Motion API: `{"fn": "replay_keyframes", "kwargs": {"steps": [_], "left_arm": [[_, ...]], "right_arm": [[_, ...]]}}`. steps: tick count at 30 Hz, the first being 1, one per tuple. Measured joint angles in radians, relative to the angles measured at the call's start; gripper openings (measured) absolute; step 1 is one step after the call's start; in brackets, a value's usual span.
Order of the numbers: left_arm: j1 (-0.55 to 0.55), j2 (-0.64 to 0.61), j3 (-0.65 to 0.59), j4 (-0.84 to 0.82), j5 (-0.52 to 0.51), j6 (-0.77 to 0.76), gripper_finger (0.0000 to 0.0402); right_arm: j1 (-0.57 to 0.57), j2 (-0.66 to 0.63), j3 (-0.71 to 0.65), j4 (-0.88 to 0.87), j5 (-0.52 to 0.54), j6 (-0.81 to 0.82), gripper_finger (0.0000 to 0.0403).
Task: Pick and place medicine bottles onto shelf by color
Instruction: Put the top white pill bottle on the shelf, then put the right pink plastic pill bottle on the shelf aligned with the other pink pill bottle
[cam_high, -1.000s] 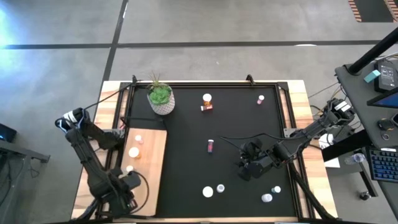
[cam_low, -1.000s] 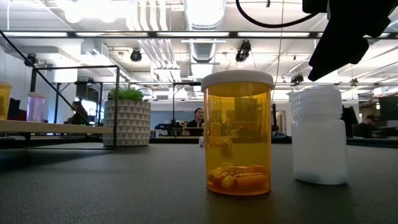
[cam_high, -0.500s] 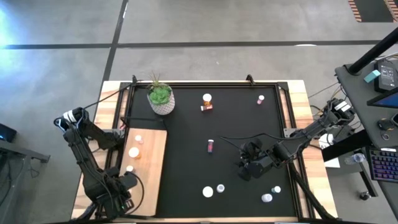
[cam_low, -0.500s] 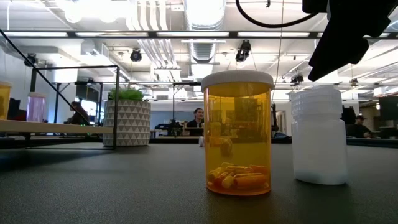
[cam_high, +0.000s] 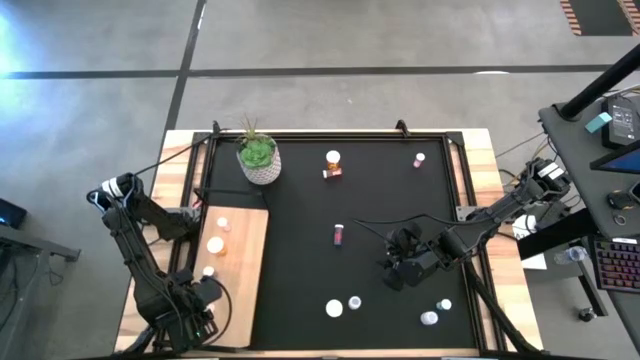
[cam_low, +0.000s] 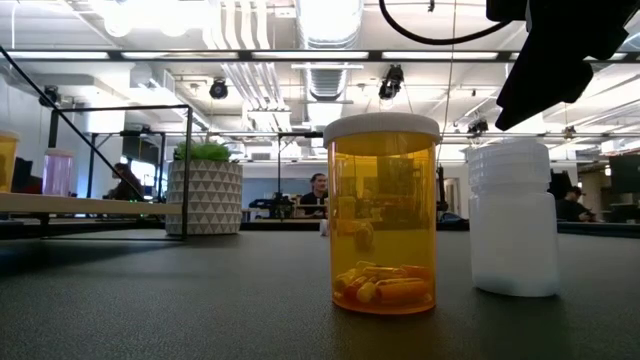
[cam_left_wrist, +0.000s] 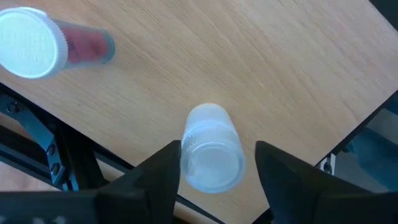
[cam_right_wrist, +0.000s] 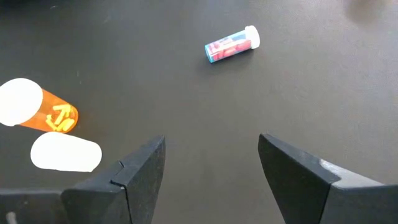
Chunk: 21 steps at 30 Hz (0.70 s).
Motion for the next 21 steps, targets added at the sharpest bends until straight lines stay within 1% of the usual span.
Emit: {"fn": "replay_keyframes", "kwargs": {"steps": [5,9,16,19,21], "left_arm": [[0.000,-0.013,0.006,0.000,0.000,-0.026,0.0205],[0.000,-0.046,0.010,-0.004,-0.016,-0.025,0.0218],[0.002,-0.131,0.039,-0.057,-0.051,-0.025,0.0221],[0.005,-0.172,0.051,-0.081,-0.105,-0.014,0.0221],[0.017,-0.203,0.056,-0.105,-0.158,0.026,0.0221]], "right_arm": [[0.000,0.000,0.000,0.000,0.000,0.000,0.0249],[0.000,0.000,0.000,0.000,0.000,0.000,0.0249],[0.000,0.000,0.000,0.000,0.000,0.000,0.0249],[0.000,0.000,0.000,0.000,0.000,0.000,0.0249],[0.000,0.000,0.000,0.000,0.000,0.000,0.0249]]}}
